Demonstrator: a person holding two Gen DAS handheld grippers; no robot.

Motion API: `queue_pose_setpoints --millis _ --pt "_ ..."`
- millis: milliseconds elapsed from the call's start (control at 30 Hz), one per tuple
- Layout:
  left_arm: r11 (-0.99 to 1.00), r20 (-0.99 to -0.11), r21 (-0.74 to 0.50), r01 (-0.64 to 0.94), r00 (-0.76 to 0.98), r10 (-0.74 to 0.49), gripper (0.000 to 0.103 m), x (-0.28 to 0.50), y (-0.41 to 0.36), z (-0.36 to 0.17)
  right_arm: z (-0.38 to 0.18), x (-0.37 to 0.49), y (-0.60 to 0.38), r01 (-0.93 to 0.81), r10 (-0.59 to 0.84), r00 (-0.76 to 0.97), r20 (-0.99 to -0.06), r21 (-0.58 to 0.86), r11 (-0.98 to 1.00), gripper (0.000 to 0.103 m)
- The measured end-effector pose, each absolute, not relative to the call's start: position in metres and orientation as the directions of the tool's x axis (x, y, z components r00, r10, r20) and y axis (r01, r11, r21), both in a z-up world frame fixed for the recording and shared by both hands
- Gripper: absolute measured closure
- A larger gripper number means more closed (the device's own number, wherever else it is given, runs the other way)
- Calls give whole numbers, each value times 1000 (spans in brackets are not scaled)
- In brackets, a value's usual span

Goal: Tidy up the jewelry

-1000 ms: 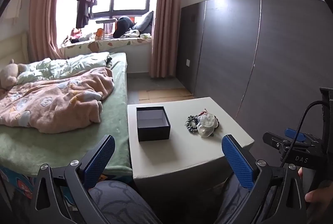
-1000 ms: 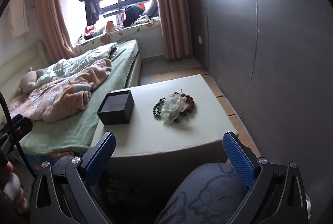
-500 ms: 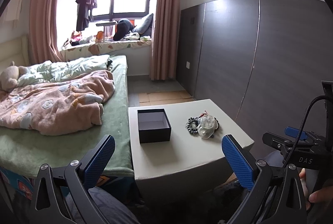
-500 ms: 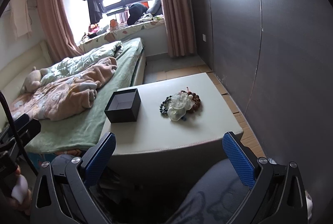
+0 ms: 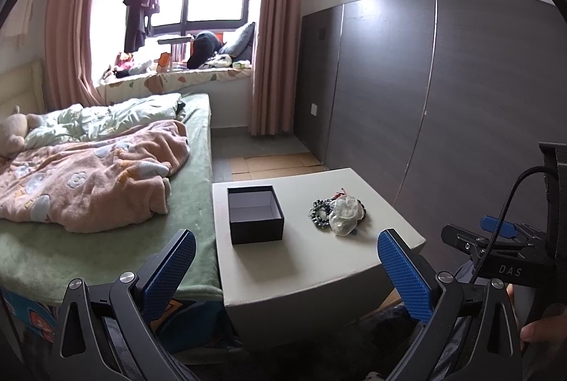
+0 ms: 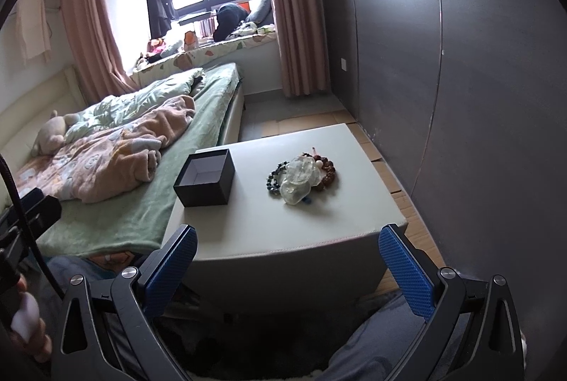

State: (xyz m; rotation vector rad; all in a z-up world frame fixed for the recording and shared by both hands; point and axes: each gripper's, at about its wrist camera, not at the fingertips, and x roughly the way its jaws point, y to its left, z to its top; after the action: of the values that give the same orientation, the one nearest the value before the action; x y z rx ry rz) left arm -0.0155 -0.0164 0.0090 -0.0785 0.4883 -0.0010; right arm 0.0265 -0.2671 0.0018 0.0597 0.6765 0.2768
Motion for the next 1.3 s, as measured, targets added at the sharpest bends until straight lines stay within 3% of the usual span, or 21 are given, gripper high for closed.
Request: queue_pose_setpoints --millis 1300 --pt "997 -487 -68 -43 873 4 1 -15 -11 1 0 27 -262 -220 253 756 -604 129 967 0"
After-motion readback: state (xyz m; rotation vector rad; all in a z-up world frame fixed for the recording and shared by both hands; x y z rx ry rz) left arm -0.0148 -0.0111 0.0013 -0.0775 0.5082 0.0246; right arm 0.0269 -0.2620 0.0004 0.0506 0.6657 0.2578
